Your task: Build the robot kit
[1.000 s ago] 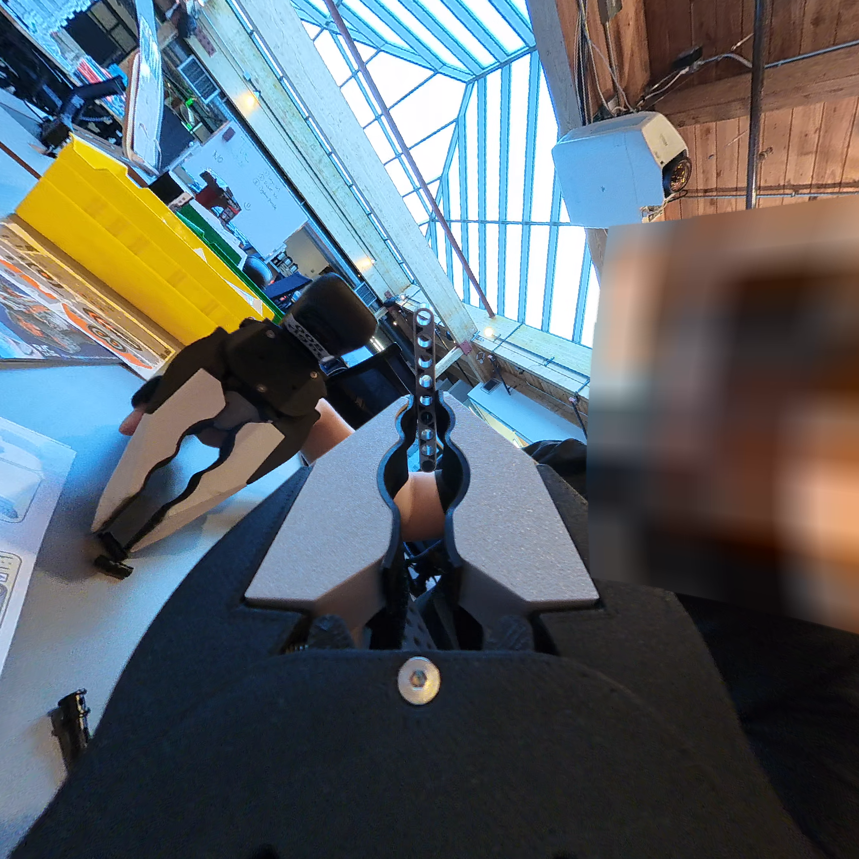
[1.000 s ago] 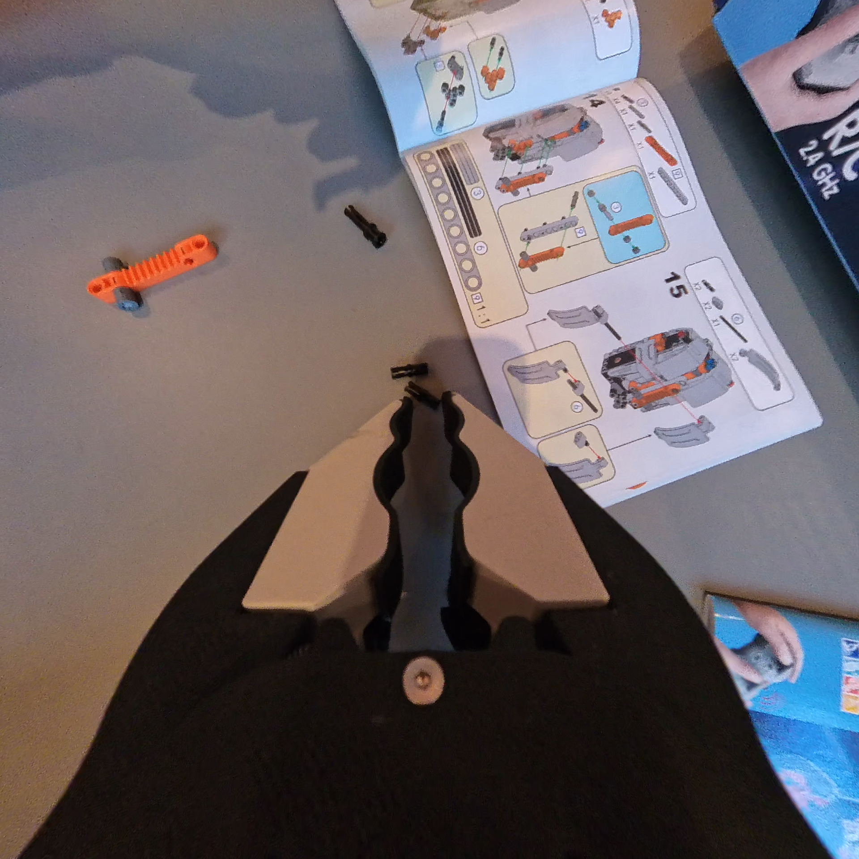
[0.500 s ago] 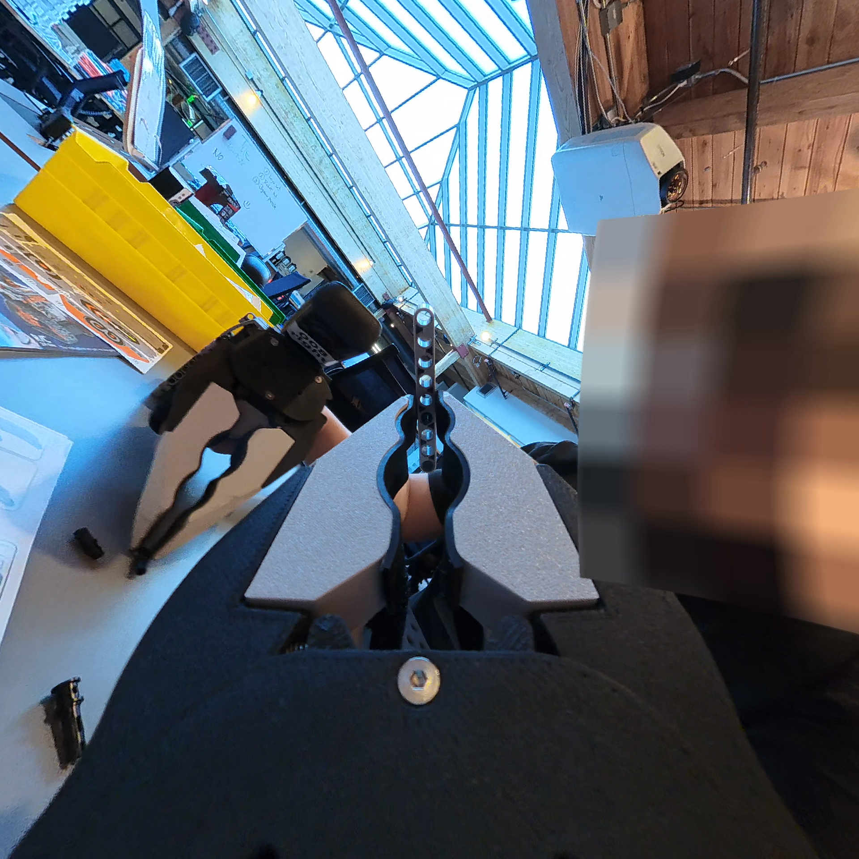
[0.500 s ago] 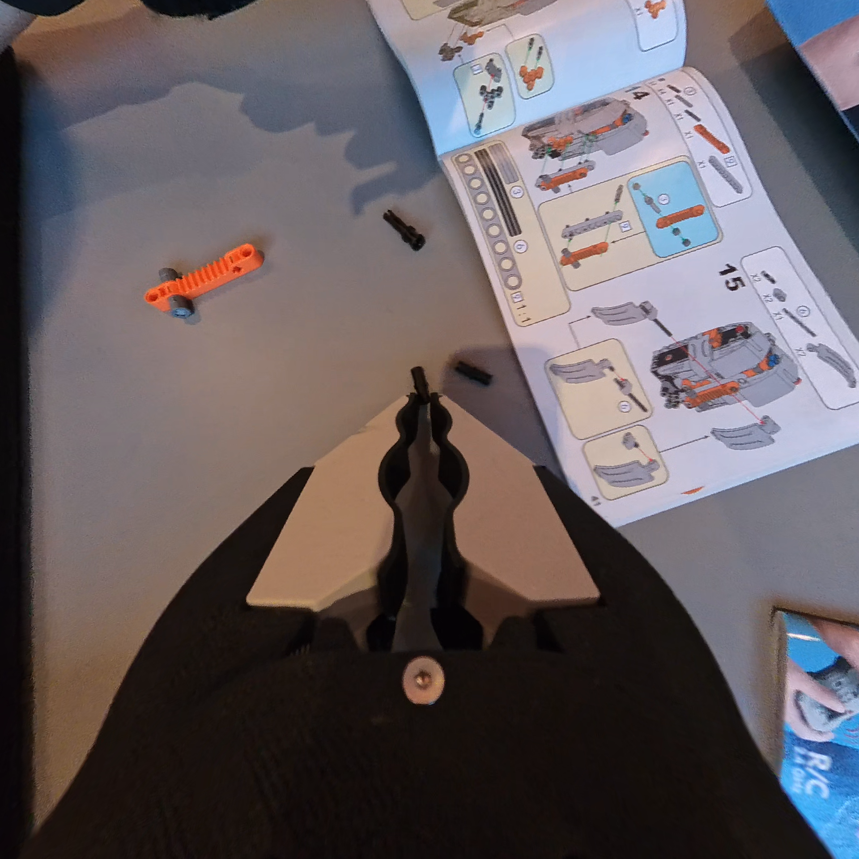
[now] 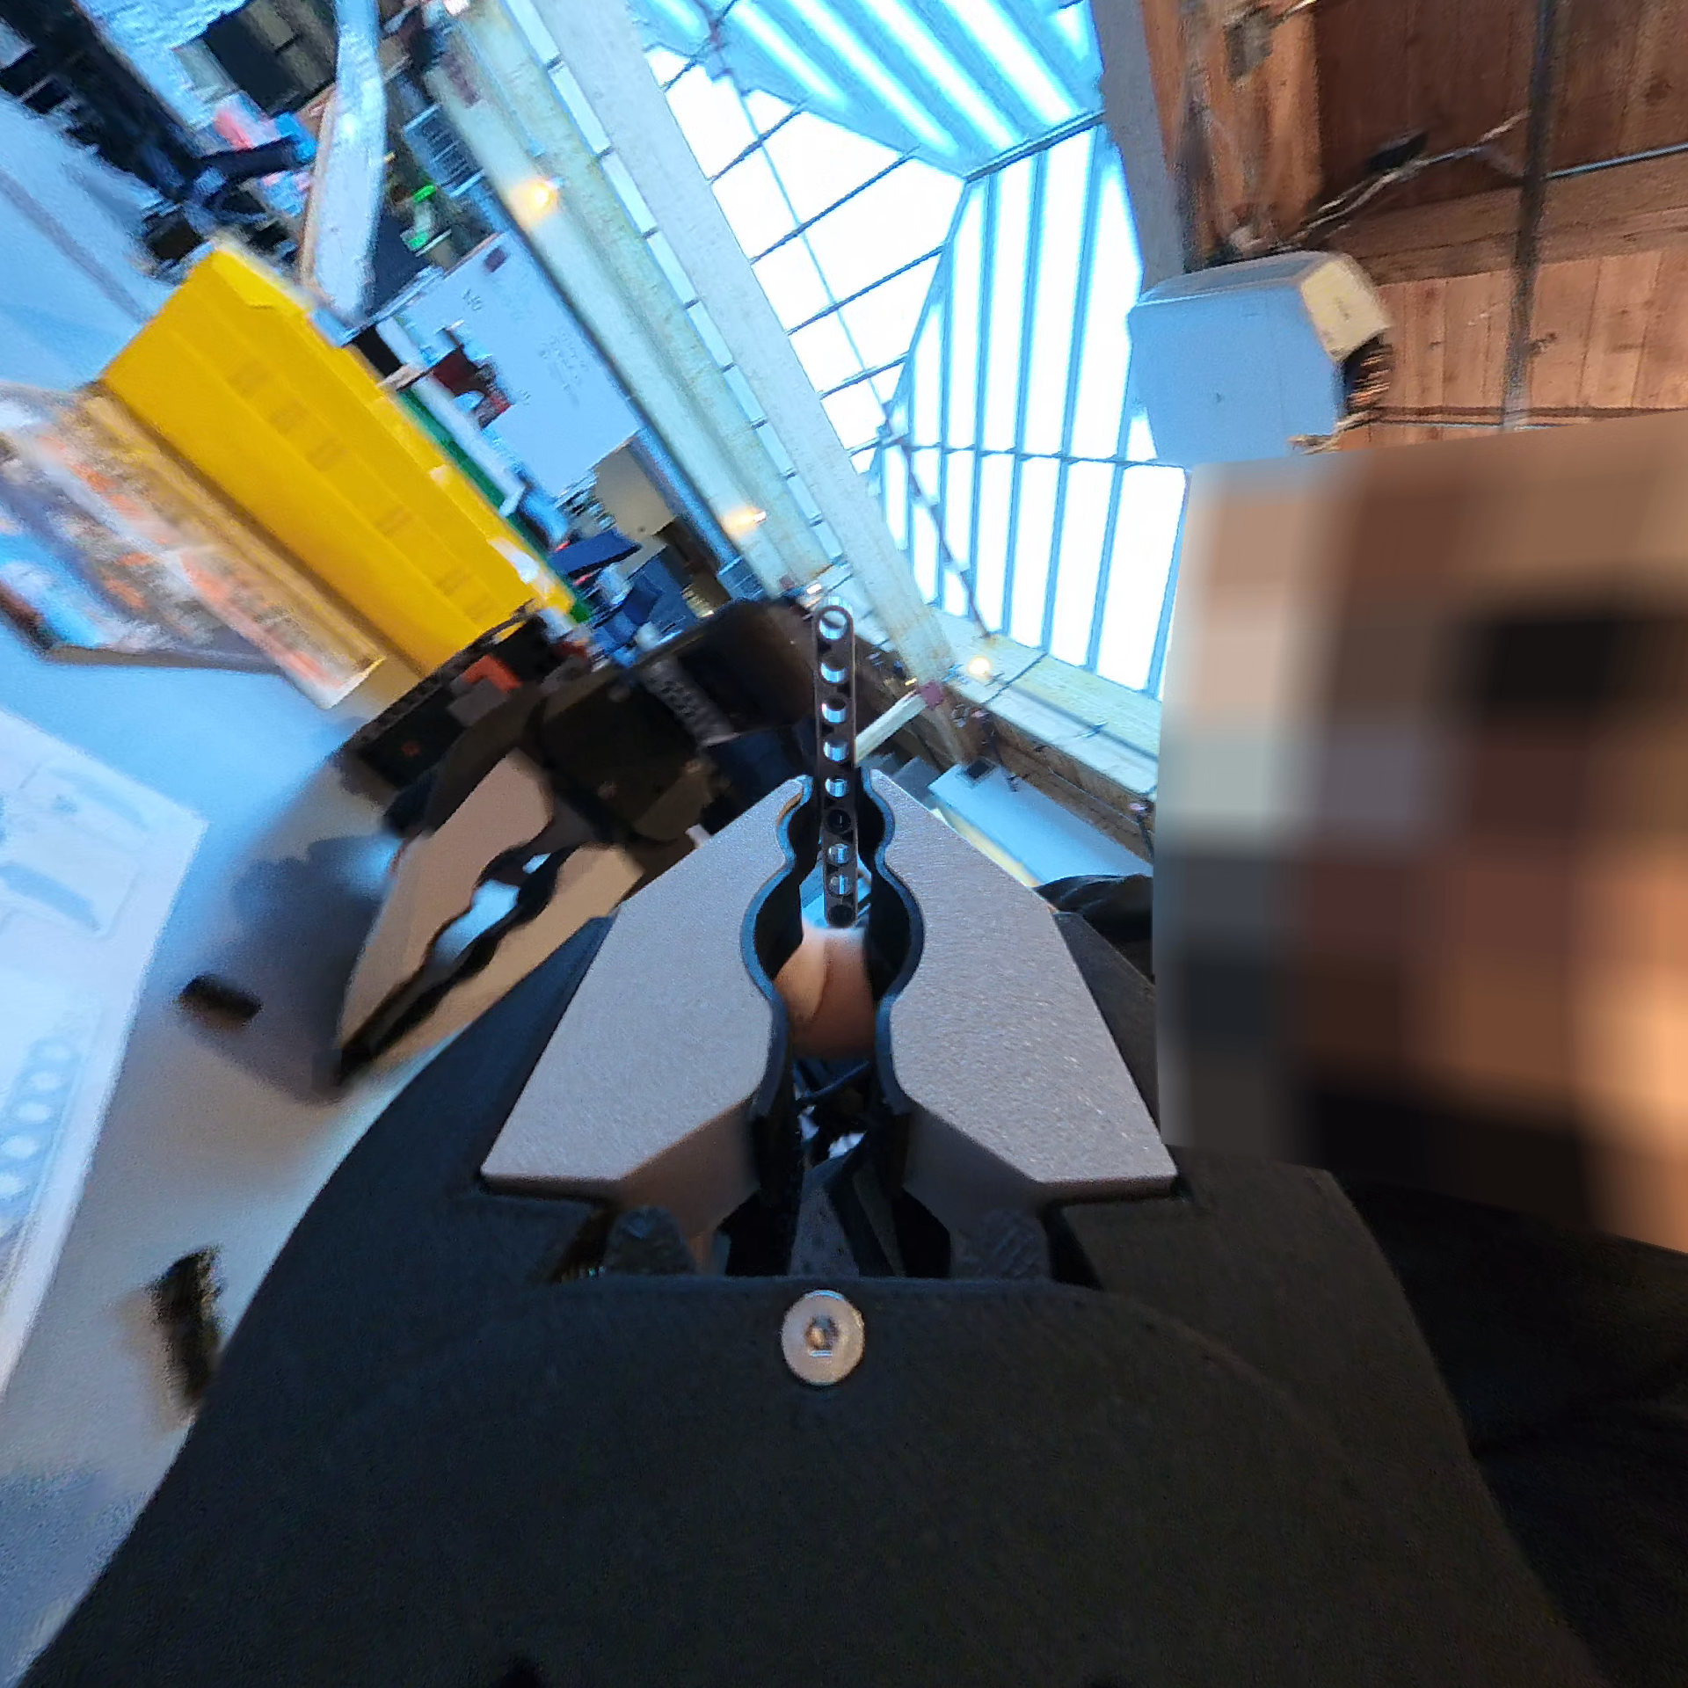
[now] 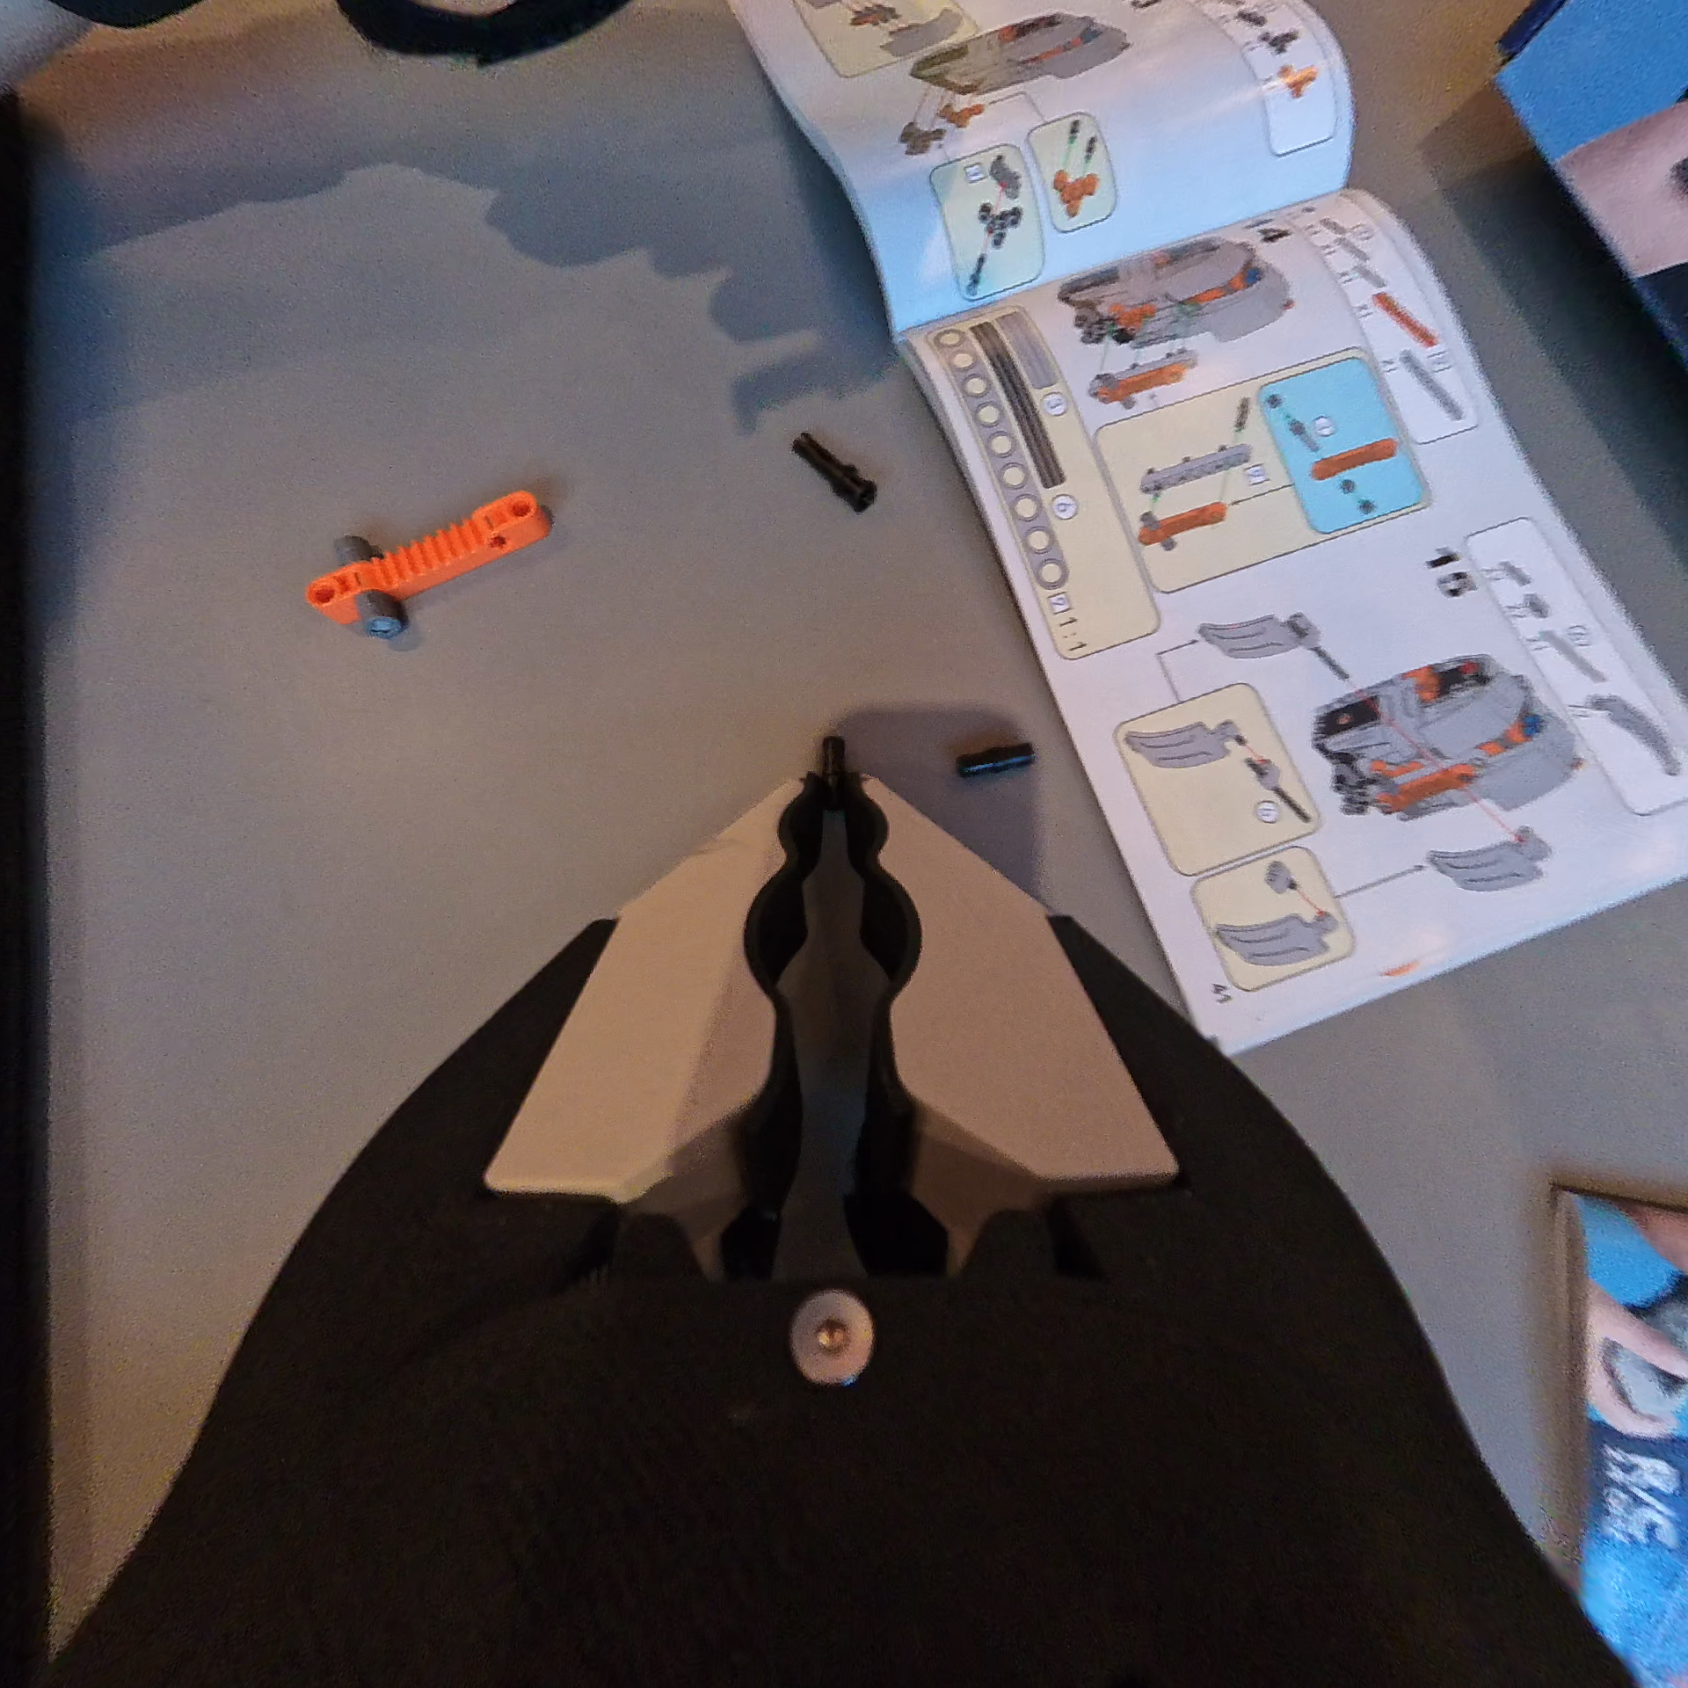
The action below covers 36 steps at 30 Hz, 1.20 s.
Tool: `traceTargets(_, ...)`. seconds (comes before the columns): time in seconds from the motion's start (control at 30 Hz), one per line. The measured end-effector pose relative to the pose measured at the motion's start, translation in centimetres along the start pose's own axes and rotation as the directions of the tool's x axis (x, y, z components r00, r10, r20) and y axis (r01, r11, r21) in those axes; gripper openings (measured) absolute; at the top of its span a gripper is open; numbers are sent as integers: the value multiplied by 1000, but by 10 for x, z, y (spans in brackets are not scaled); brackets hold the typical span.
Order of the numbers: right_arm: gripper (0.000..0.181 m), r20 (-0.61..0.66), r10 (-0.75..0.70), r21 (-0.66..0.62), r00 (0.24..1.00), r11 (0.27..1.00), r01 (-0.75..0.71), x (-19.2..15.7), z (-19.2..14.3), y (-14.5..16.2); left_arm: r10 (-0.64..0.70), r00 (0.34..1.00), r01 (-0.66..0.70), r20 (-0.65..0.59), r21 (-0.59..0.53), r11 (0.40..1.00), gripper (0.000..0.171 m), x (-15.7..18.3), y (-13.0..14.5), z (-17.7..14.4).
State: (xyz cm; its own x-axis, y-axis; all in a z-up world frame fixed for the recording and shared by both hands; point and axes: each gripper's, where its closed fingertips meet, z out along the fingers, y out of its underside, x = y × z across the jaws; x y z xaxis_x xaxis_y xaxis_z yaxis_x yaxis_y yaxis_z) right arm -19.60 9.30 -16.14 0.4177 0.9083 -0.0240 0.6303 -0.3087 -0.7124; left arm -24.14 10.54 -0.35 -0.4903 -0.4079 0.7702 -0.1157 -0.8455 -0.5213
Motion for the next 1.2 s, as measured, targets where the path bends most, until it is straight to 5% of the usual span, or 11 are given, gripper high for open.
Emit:
traceTargets(0.03, 2, -30, -14, 20, 999, 1000, 14, 3, -4, -6, -6, 1000, 6, 26, -15, 1000, 4, -5, 2, -1)
traceTargets(0.23, 1, -319, -65, 394, 945, 898, 195, 9, -78, -93, -135, 990, 138, 40, -81, 987, 3, -23, 18, 3)
traceTargets(0.5, 2, -479, -164, 282, 862, 902, 327, 11, -83, -93, -198, 978, 207, 69, -168, 964, 3, -35, 38, 16)
traceTargets(1.2, 2, -454, -195, 287, 869, 892, 350, 1, -79, -97, -200, 977, 212, 77, -210, 954, 3, -32, 46, 20)
